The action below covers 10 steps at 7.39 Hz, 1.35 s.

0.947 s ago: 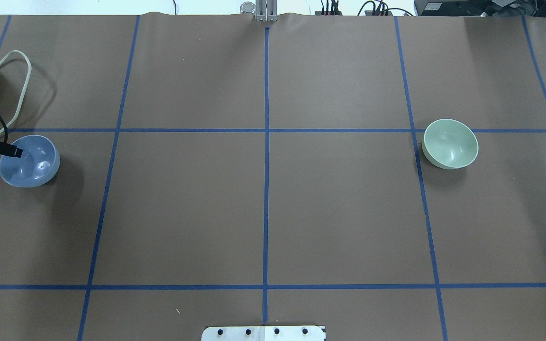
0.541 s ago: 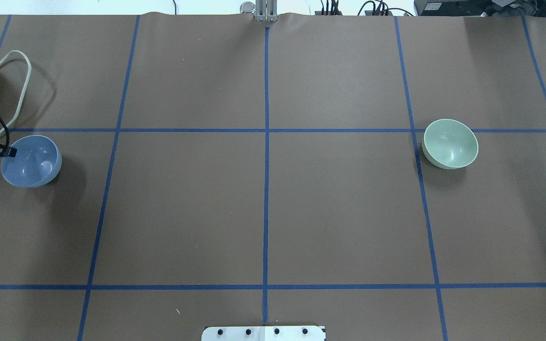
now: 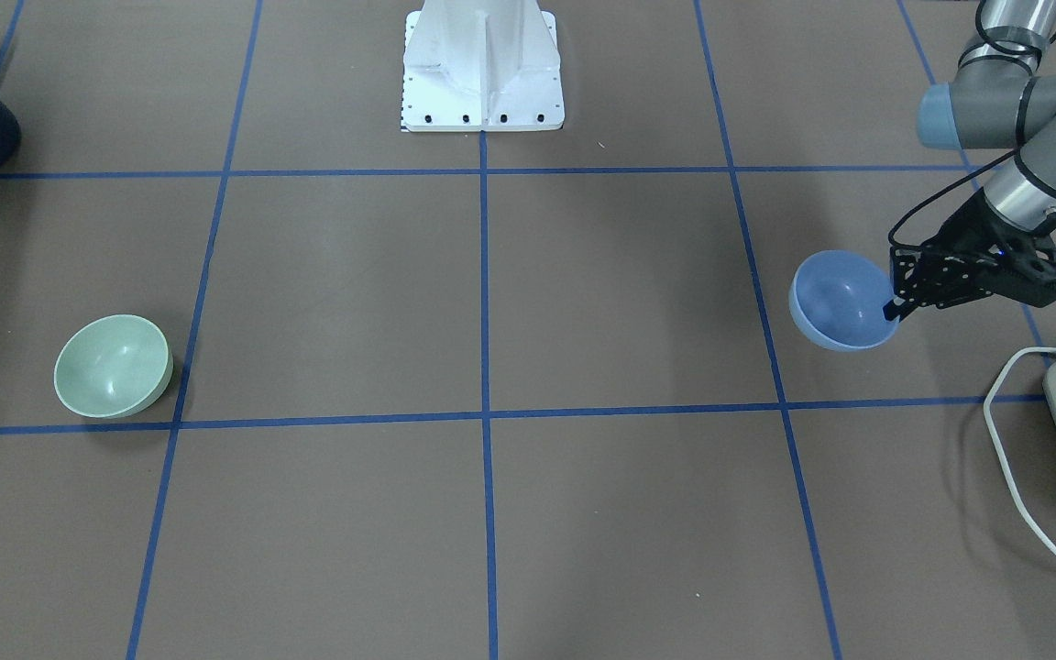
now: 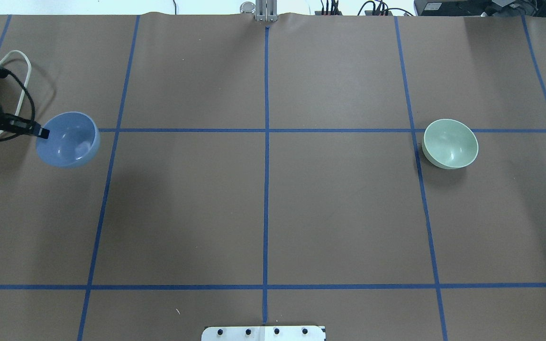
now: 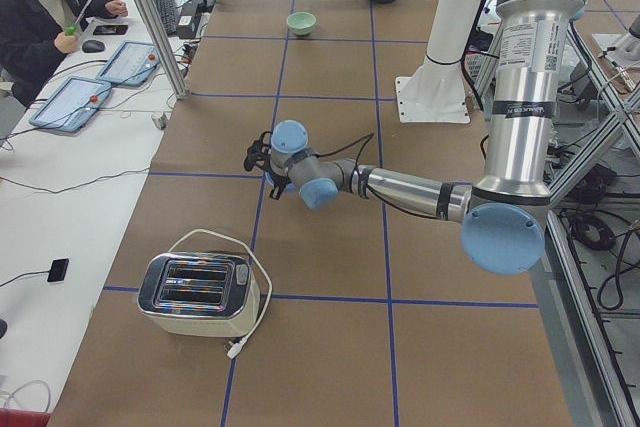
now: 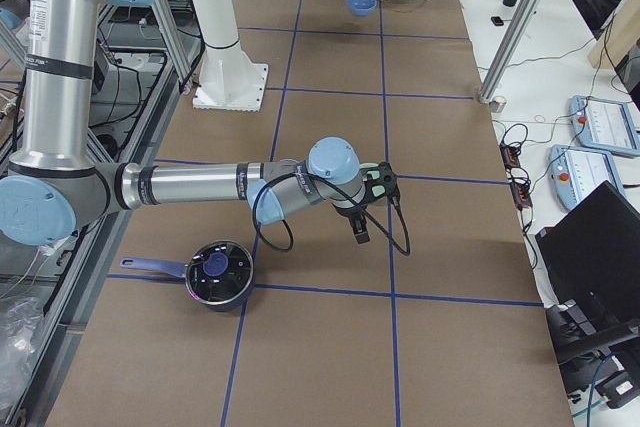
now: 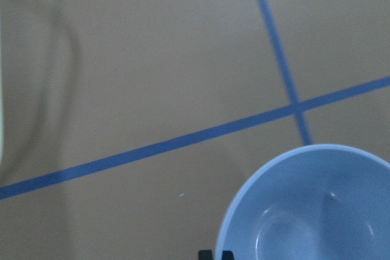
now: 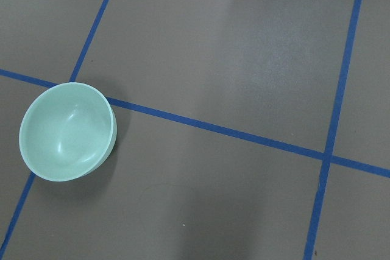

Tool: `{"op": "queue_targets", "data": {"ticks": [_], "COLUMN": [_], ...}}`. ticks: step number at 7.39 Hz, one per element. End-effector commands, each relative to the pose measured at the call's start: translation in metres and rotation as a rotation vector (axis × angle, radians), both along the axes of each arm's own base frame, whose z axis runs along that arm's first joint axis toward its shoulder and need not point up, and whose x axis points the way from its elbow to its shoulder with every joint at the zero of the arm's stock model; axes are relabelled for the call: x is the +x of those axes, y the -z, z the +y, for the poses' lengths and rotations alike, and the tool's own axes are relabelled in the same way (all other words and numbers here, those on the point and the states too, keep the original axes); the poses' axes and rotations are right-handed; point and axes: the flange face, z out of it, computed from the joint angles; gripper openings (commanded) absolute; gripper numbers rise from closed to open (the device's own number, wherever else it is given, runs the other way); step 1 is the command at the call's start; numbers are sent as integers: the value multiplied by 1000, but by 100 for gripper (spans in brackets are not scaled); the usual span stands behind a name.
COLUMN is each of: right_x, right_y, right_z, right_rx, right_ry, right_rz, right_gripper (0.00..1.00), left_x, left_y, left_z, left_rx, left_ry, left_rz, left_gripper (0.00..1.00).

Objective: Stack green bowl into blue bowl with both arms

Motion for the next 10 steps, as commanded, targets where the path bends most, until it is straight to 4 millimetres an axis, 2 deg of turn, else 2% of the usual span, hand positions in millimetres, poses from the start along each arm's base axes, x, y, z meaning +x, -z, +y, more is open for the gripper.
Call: {"op": "queue_targets", "data": {"ticks": [1,2,3,4,5,6,10], "right_x": [0,-1,-1,-2,-3,-3,-3], "right_y": [0,-1,0,0,1,1,3], "right_z": [0,0,0,0,-1,-1,-5], "right_rx": [1,-2,-1,-4,-3,-3,5], "right_ry": [1,2,0,2,3,4,-2], "right_rz": [0,0,1,0,0,2,12], "right_gripper": [100,100,100,100,100,100,100], "left_x": [111,172,214,260,297,316,340], "left_y": [141,197,233,251,265,269,267], "left_z": [1,13,30,49,54,60,85], "left_rx": [-92,-104,-133,-141,-145,-145,-110], "left_ry": [31,21,33,23,44,36,35], "left_rz": [53,-3,-49,-60,-68,-76,-96], "left_gripper": [0,0,0,0,0,0,0]}}
